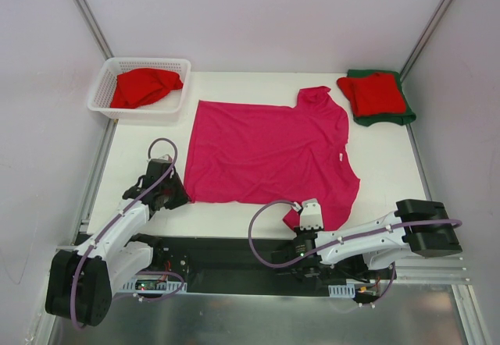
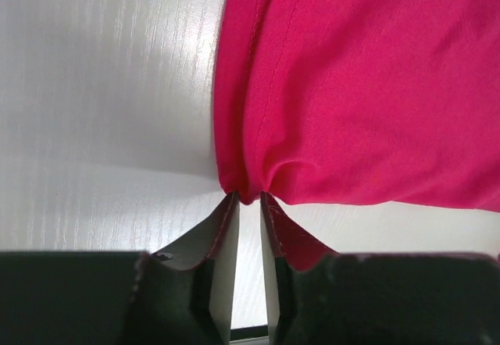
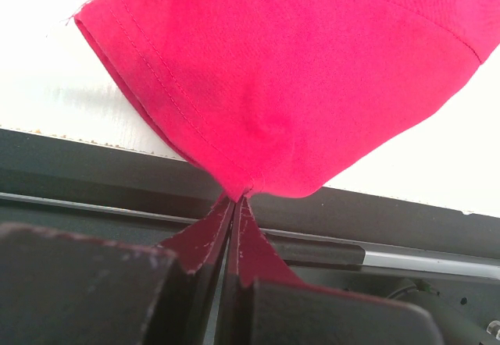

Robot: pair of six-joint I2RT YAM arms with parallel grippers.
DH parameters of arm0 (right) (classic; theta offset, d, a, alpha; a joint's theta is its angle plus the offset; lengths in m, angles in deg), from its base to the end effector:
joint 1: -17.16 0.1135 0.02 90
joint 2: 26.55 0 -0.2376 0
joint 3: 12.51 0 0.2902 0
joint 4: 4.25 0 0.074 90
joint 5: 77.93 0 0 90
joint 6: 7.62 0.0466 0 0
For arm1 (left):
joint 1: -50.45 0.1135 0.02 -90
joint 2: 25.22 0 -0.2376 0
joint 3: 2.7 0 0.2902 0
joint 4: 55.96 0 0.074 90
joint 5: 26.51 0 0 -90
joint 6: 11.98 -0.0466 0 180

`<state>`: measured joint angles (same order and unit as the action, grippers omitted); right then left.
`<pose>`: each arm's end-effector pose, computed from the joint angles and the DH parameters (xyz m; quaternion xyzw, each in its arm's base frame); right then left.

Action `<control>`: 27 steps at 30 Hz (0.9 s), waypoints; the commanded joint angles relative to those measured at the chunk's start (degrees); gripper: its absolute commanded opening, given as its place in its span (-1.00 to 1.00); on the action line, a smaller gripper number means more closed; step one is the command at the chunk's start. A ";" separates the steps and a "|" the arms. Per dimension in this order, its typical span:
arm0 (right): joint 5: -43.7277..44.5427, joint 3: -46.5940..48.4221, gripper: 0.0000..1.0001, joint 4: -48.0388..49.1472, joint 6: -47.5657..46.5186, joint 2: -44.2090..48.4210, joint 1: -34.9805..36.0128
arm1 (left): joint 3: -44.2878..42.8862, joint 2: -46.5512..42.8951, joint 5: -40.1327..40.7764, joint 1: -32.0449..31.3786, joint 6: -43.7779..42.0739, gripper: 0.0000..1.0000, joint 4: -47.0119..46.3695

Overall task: Fold and stack the t-shirts
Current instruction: Grap the side of the flattened tshirt closest away from the robot with both arms

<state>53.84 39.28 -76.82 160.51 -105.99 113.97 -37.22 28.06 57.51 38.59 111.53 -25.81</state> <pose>0.0054 0.2164 0.1054 -0.1824 0.9131 -0.0988 0.3511 0.2259 -0.0524 0.1199 -0.1576 0.9219 -0.1802 0.3045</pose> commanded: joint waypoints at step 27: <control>2.25 1.09 -0.98 -4.48 2.03 2.79 -0.57 | -4.91 -3.09 -0.09 0.87 -1.00 -1.00 3.04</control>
<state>53.87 39.04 -76.69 160.71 -105.92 113.86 -37.90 26.48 57.54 38.94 111.47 -24.83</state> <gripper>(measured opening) 0.017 0.006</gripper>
